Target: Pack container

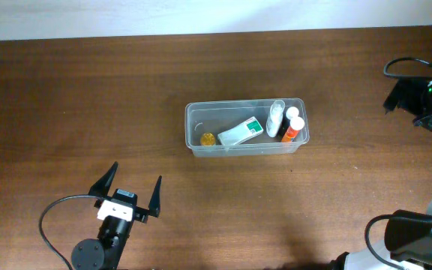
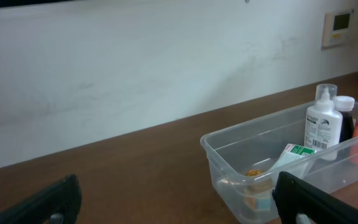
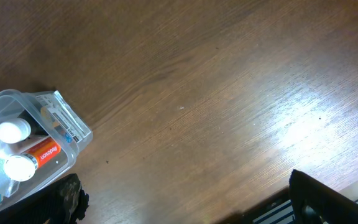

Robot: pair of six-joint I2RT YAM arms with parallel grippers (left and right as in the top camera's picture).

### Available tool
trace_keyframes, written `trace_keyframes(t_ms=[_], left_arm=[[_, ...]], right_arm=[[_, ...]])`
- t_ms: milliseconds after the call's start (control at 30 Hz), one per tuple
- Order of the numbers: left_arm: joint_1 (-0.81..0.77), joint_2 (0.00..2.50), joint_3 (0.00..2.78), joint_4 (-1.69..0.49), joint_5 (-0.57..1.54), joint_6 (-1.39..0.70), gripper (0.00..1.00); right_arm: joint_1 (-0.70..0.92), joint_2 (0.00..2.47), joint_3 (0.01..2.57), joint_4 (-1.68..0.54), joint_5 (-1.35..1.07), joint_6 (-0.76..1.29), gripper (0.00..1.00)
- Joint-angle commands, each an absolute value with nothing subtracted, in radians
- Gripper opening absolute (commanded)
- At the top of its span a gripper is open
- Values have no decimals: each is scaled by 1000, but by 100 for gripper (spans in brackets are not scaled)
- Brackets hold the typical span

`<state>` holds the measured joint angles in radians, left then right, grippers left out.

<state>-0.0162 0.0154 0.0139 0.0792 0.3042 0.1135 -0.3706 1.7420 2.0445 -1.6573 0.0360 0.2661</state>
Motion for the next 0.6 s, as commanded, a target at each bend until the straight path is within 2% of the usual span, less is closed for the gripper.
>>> trace_keyframes(t_ms=[0, 567], left_arm=[[-10, 5, 10, 102, 315, 130, 99], [4, 5, 9, 131, 308, 130, 99]], right_arm=[[-374, 1719, 2045, -1657, 37, 274, 98], [-374, 1720, 2045, -1657, 37, 275, 98]])
